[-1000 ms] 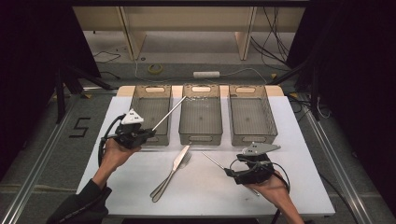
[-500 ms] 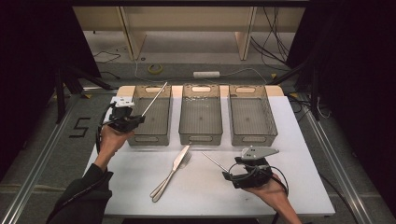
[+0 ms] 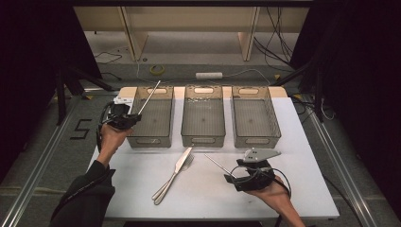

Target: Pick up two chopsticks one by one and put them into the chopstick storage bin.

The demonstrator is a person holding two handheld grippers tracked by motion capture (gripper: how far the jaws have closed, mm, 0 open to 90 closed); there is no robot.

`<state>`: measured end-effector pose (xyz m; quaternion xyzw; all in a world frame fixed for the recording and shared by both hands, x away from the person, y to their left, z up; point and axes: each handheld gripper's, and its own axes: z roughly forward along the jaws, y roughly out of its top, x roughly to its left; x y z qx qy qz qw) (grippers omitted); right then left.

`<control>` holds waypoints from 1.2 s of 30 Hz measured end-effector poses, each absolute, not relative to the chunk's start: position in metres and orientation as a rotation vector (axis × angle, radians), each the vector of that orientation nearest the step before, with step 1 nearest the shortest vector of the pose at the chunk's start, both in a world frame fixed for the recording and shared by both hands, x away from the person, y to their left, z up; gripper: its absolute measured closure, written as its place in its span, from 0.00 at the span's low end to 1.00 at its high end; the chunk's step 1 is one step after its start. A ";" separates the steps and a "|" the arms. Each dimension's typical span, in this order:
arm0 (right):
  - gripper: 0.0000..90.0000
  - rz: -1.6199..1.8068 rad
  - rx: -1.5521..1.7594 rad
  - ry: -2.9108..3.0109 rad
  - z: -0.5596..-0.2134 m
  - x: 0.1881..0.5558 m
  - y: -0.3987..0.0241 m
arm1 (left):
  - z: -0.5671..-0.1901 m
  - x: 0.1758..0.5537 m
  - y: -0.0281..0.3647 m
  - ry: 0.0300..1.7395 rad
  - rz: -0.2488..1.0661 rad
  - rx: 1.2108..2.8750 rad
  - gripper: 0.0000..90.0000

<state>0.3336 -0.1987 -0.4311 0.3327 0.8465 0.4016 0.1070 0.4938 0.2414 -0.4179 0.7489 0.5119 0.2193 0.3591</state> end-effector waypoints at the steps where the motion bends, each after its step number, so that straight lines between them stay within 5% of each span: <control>1: 0.31 1.181 0.981 2.492 -0.431 0.334 -0.199 | -0.419 0.495 0.242 1.331 0.567 1.928 0.95; 14: 0.31 1.178 0.976 2.501 -0.431 0.333 -0.198 | -0.429 0.501 0.245 1.422 0.566 1.890 0.94; 24: 0.31 1.167 0.979 2.492 -0.428 0.334 -0.200 | -0.410 0.490 0.251 1.400 0.494 1.810 0.55; 36: 0.33 0.958 0.977 2.574 -0.428 0.346 -0.198 | -0.397 0.466 0.230 1.259 0.424 1.856 0.27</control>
